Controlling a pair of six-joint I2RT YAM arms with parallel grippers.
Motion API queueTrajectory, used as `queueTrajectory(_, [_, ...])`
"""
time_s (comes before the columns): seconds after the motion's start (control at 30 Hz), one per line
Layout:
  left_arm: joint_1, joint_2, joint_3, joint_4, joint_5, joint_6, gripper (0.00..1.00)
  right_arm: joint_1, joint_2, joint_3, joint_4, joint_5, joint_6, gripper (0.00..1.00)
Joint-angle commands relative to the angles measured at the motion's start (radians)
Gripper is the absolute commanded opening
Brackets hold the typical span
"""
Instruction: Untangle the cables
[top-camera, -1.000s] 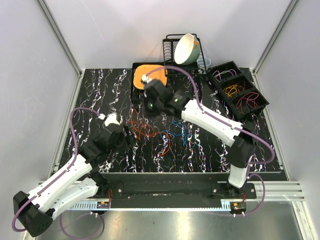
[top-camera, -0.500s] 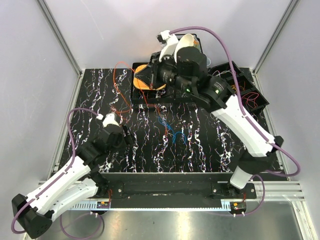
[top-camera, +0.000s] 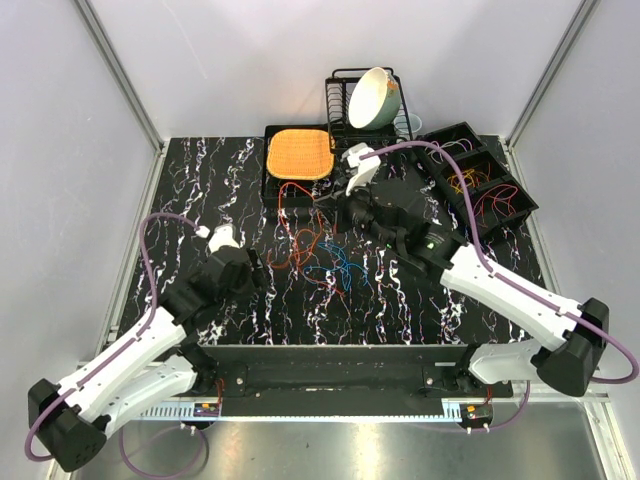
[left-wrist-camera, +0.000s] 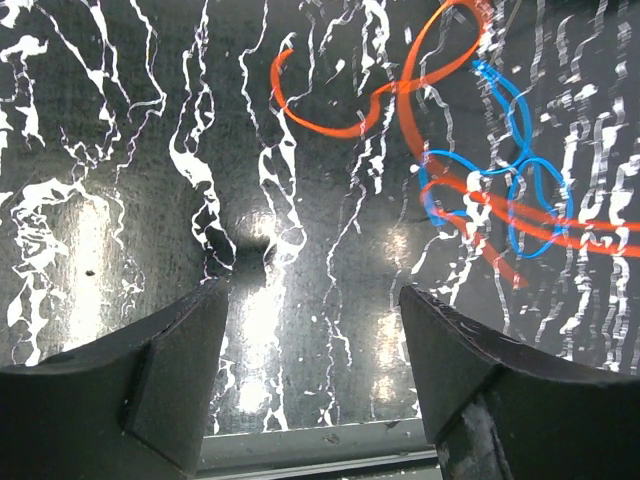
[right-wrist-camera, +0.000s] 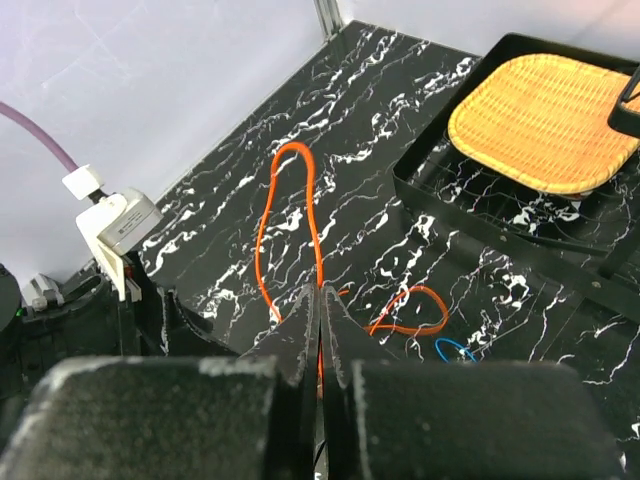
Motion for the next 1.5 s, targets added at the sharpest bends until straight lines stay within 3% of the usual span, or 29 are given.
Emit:
queueTrajectory(0.0, [0.003,0.033,0.021,0.080,0.003,0.018,0.72,-0.004,-0.006,0.036,0.131,0.015,-0.045,0.00])
queueTrajectory(0.27, [0.000,0.064,0.005,0.220,0.115,0.057,0.76,-0.003,-0.003,0.338,0.091,-0.078,-0.108,0.00])
queueTrajectory(0.57, [-0.075,0.131,0.093,0.407,0.165,0.142,0.88,-0.003,-0.059,0.441,0.106,-0.130,-0.075,0.00])
queueTrajectory(0.8, [-0.135,0.252,0.205,0.433,0.120,0.185,0.88,-0.003,-0.116,0.396,0.091,-0.098,-0.083,0.00])
queueTrajectory(1.1, [-0.136,0.246,0.151,0.424,0.109,0.169,0.85,-0.003,-0.226,0.320,-0.055,0.069,-0.117,0.00])
queueTrajectory(1.27, [-0.138,0.261,0.084,0.468,0.146,0.160,0.85,-0.004,-0.292,0.205,-0.153,0.090,-0.062,0.00])
queueTrajectory(1.47, [-0.141,0.338,0.116,0.499,0.160,0.157,0.82,-0.003,-0.306,0.012,-0.195,0.066,0.041,0.00])
